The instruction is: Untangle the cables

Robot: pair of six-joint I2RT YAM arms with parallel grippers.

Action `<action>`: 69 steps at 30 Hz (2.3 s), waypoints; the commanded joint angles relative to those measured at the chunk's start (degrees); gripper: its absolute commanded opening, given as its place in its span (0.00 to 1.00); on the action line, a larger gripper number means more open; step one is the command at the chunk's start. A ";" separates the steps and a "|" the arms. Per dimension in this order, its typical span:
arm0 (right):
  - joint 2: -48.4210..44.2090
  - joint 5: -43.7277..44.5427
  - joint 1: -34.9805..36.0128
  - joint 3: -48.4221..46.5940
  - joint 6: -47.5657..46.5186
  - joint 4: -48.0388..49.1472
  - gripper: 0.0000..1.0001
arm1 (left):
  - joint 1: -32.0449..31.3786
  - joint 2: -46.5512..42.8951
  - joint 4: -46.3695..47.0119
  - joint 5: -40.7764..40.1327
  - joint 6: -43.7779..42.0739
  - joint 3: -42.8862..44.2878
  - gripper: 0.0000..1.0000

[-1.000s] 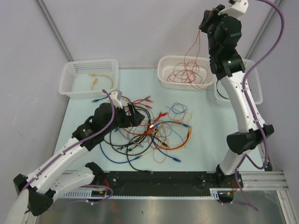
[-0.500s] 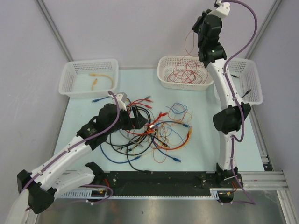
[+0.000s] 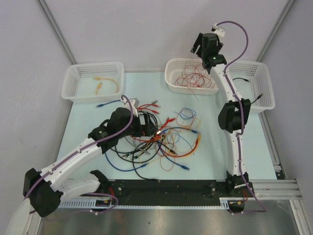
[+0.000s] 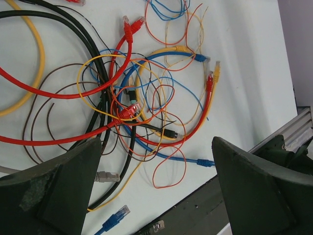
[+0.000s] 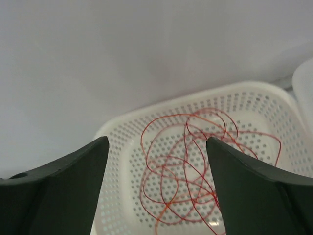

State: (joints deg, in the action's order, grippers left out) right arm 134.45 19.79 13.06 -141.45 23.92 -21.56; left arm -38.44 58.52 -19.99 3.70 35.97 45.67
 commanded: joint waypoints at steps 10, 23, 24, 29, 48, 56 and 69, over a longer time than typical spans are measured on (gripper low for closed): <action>-10.95 -5.03 0.38 16.05 5.78 -4.12 0.95 | 0.38 0.10 3.29 2.54 -0.19 -0.14 1.00; -45.57 -6.43 15.41 55.49 1.91 14.25 0.96 | 0.38 -1.83 1.89 0.08 1.65 -1.11 1.00; -48.21 -6.52 16.03 59.06 2.35 15.31 0.96 | 0.29 -1.92 1.36 -0.19 1.91 -1.20 1.00; -61.03 -6.34 19.10 71.21 4.90 6.90 0.95 | 0.64 -2.89 -0.75 -3.53 1.30 0.90 1.00; -80.58 -7.84 24.38 100.75 13.95 3.02 0.95 | 0.37 -4.02 0.91 -17.14 -1.60 3.46 1.00; -84.43 -2.92 24.65 106.55 23.44 -1.64 0.94 | 6.44 -0.34 -7.69 -9.95 -2.57 9.53 1.00; -74.36 -5.91 24.82 112.36 30.66 3.18 0.87 | 6.09 -0.25 1.70 1.12 4.20 -1.55 0.95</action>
State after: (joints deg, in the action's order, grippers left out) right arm 56.66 13.69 37.78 -30.00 52.23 -22.31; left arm -32.27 57.95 -23.05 -0.54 37.93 44.62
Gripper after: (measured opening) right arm 0.892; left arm 0.963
